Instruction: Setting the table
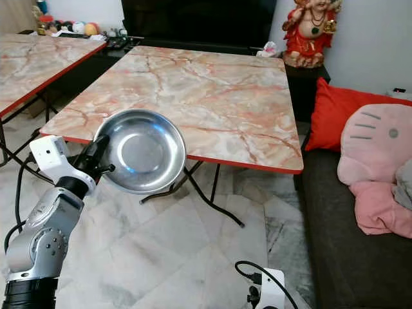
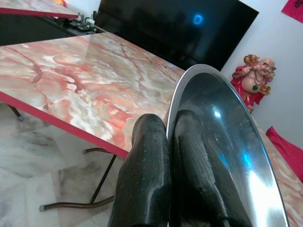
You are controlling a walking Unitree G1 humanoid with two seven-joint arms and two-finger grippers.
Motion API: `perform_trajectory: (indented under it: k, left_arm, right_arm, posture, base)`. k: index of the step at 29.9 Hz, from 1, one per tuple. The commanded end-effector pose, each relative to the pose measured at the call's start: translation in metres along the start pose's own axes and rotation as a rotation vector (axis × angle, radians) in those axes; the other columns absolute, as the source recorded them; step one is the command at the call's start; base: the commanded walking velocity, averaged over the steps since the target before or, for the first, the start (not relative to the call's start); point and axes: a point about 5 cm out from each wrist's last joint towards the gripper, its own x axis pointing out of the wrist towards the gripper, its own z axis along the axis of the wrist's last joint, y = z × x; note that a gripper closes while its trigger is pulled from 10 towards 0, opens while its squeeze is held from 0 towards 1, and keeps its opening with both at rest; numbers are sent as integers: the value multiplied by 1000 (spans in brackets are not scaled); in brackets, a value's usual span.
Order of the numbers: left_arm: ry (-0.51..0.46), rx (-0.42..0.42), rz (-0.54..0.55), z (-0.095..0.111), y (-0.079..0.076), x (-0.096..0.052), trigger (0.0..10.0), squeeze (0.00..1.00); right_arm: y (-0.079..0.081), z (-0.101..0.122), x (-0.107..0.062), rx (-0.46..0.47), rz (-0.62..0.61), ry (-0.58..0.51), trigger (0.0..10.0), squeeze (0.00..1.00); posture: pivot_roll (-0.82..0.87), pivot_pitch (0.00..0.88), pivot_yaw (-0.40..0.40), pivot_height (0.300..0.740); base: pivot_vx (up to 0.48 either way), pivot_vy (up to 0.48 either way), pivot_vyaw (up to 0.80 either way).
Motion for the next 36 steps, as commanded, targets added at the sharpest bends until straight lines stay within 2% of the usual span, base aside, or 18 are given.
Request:
perform_trajectory:
  k: [1,9,12,14,36]
  left_arm:
    - [-19,18,-23,7,-4,4,10000,0]
    - [-2,45,-19,6,0,3,10000,0]
    - [-7,32,-20,5,0,2,10000,0]
    - [-11,27,-22,6,-1,3,10000,0]
    - [-17,12,-45,3,-11,7,10000,0]
  right_arm:
    - [-1,0,0,4,-2,2,10000,0]
    - [-1,-1,0,5,-3,11,10000,0]
    - [0,-2,0,1,1,17,10000,0]
    - [0,-2,0,-20,2,18,10000,0]
    - [-1,-6,-1,-28,6,33,10000,0]
  posture:
    - [139,22,-28,740]
    - [137,22,-27,740]
    - [136,18,-30,740]
    - [136,16,-31,740]
    - [127,0,-38,740]
  base:
    - [0,0,0]
    - [32,0,-69]
    - [285,0,-800]
    - [304,0,0]
    - [346,0,0]
